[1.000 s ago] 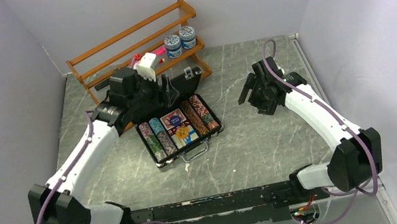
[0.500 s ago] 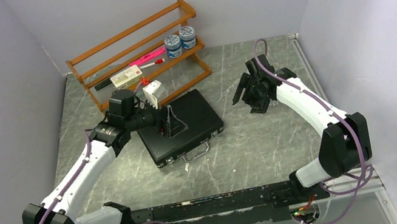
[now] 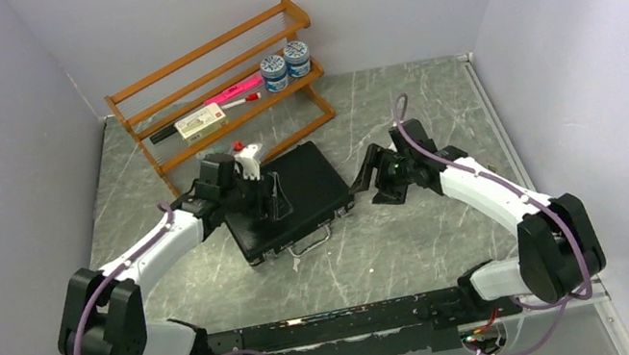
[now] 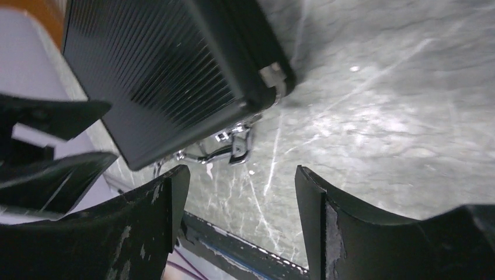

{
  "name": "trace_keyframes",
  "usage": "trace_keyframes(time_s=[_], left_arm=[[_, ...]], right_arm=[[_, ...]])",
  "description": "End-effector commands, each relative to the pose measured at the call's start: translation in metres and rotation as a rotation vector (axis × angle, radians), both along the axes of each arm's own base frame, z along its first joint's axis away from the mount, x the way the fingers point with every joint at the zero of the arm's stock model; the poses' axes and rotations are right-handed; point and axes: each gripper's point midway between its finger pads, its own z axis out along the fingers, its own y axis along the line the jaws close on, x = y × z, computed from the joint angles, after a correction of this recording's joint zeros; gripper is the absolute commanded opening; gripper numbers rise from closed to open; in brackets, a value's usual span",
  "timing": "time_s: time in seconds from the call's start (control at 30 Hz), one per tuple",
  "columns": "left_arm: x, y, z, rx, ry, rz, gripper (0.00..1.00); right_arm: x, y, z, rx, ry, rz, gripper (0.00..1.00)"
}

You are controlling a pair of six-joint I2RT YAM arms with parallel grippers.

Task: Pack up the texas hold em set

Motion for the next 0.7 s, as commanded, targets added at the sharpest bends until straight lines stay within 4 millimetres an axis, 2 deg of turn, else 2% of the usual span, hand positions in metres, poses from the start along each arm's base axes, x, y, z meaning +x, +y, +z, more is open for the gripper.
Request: trace_keyframes(time_s=[0.0,0.07,0.13,0.23,0.37,0.5,0.67], left_arm=[[0.01,0.004,-0.008,0.025,-0.028,0.107,0.78],[0.005,0.01,-0.025,0.088,-0.008,0.122,0.77],[0.0,0.022,-0.042,0.171,0.021,0.148,0.76],[-0.009,0.039,-0.06,0.271,0.067,0.17,0.74],[-0.023,0.055,-0.08,0.345,0.125,0.199,0.71],[-0.03,0.066,-0.092,0.389,0.162,0.242,0.71],[-0.031,0.063,-0.096,0.377,0.178,0.242,0.71]], right_arm=[[0.001,0.035,0.017,0.082,-0.118,0.132,0.72],[-0.005,0.044,0.009,0.068,-0.096,0.164,0.7],[-0.01,0.048,-0.003,0.029,-0.055,0.158,0.64],[-0.01,0.041,-0.023,-0.041,0.014,0.093,0.47],[-0.011,0.042,-0.035,-0.048,0.046,0.083,0.35],[-0.014,0.044,-0.043,-0.052,0.078,0.086,0.25],[-0.021,0.043,-0.057,-0.067,0.149,0.079,0.12]])
